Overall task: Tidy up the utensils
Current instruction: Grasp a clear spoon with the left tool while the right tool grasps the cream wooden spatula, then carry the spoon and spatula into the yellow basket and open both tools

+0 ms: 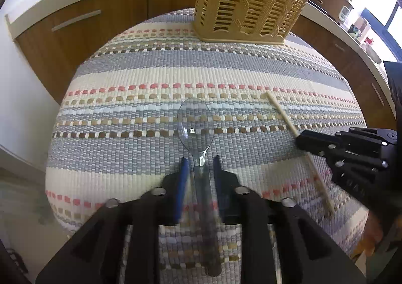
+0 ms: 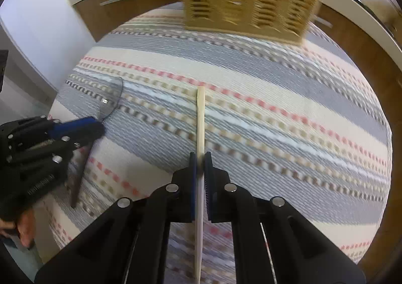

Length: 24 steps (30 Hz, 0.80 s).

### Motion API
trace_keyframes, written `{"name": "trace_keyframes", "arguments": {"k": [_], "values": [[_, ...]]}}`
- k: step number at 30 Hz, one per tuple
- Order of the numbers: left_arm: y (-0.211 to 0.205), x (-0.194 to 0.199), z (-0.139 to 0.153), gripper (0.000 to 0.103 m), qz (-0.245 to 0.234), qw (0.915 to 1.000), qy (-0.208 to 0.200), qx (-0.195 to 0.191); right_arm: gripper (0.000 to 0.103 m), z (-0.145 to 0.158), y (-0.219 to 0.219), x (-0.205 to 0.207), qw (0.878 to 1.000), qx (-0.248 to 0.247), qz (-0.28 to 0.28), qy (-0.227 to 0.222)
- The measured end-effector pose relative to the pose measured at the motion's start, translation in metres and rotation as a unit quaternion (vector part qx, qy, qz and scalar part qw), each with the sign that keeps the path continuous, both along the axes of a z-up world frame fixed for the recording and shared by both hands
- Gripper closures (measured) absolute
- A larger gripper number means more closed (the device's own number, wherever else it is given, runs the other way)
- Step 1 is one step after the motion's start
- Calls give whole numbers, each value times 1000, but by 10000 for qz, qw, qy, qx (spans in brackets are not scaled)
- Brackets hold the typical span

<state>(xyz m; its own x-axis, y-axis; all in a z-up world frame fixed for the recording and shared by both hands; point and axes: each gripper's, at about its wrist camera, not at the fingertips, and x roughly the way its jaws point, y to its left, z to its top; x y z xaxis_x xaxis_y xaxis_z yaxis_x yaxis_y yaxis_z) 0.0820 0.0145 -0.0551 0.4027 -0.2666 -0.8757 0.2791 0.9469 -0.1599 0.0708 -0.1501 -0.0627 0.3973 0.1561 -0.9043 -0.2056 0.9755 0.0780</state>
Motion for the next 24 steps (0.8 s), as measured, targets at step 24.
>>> {"name": "trace_keyframes", "arguments": {"k": [24], "values": [[-8,-5,30,93,-2,9980,-603,203,99,30,-34,-1,9959,838,341,79]]}}
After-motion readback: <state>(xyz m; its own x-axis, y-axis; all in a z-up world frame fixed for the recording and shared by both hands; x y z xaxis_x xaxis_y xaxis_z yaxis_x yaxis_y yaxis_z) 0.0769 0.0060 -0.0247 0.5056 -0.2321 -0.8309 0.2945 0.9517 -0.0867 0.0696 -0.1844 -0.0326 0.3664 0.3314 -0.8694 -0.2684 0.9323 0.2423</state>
